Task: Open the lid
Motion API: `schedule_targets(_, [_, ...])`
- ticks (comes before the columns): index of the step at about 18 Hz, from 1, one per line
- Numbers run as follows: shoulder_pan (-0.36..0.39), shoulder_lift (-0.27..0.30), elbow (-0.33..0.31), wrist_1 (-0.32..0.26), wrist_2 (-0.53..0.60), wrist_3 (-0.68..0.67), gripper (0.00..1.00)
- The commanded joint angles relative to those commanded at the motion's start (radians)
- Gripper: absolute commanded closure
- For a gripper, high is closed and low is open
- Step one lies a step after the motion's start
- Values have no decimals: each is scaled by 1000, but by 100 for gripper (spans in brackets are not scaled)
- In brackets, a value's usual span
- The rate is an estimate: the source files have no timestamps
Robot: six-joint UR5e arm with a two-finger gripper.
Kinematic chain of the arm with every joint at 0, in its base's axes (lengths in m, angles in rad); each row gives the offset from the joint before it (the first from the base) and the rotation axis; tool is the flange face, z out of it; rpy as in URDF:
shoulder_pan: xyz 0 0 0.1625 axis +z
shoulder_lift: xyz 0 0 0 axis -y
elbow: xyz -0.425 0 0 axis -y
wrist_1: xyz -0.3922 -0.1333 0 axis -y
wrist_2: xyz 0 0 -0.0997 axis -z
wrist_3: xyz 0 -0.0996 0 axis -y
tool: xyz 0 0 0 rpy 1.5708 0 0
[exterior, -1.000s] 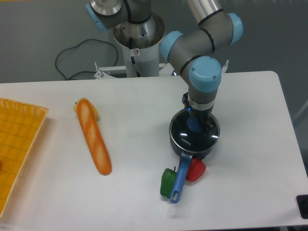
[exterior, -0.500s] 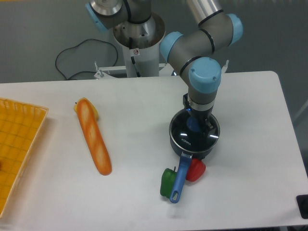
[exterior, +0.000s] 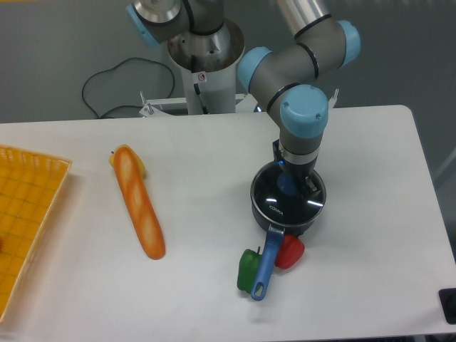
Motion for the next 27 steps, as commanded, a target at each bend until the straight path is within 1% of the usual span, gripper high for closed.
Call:
schedule_targets(5, [0, 0, 5, -3, 2, -2, 33])
schedule_targets(9, [2, 3, 28, -14, 5, 2, 33])
schedule_targets(13, [0, 3, 70, -55, 8, 5, 33])
schedule_targets(22, [6, 11, 92, -61, 6, 14, 33])
schedule_targets(27, [9, 14, 94, -61, 3, 14, 33])
